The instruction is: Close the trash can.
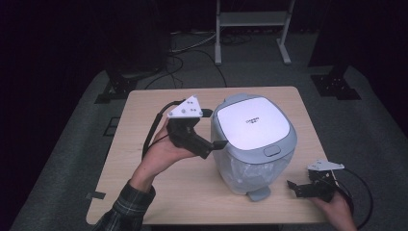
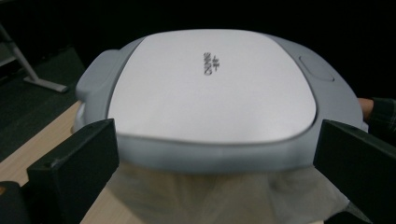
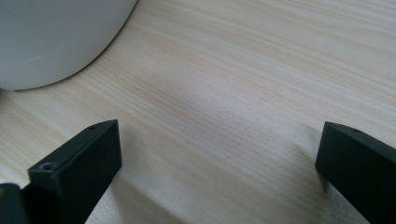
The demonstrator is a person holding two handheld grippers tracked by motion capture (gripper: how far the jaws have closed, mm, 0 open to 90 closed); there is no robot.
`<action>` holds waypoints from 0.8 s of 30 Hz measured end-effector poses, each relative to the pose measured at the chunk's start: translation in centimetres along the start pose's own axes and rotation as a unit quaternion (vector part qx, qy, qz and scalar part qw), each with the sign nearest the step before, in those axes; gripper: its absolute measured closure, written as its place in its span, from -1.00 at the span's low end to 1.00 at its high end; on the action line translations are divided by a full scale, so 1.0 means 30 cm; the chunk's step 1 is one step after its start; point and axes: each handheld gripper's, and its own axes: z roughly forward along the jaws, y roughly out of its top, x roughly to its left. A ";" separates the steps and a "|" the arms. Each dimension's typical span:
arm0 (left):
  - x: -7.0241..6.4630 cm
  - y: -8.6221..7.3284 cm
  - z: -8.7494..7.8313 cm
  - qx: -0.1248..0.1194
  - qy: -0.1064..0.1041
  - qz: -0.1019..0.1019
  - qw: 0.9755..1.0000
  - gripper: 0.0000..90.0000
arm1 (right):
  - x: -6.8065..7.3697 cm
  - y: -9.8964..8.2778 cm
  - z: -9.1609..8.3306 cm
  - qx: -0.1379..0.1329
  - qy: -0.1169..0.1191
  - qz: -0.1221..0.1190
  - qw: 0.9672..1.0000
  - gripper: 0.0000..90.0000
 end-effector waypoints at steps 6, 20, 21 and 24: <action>0.007 -0.069 -0.064 -0.005 0.020 -0.010 1.000 -1.00 | 0.001 0.000 0.000 0.000 0.000 0.000 1.000 -1.00; 0.011 -0.250 -0.141 -0.014 0.055 -0.024 0.998 -1.00 | 0.001 0.000 0.000 0.000 0.000 0.000 1.000 -1.00; 0.009 -0.263 -0.145 -0.012 0.057 -0.026 0.998 -1.00 | 0.001 0.000 0.000 0.000 0.000 0.000 1.000 -1.00; 0.005 -0.301 -0.151 -0.011 0.065 -0.030 0.997 -1.00 | 0.001 0.000 0.000 0.000 0.000 0.000 1.000 -1.00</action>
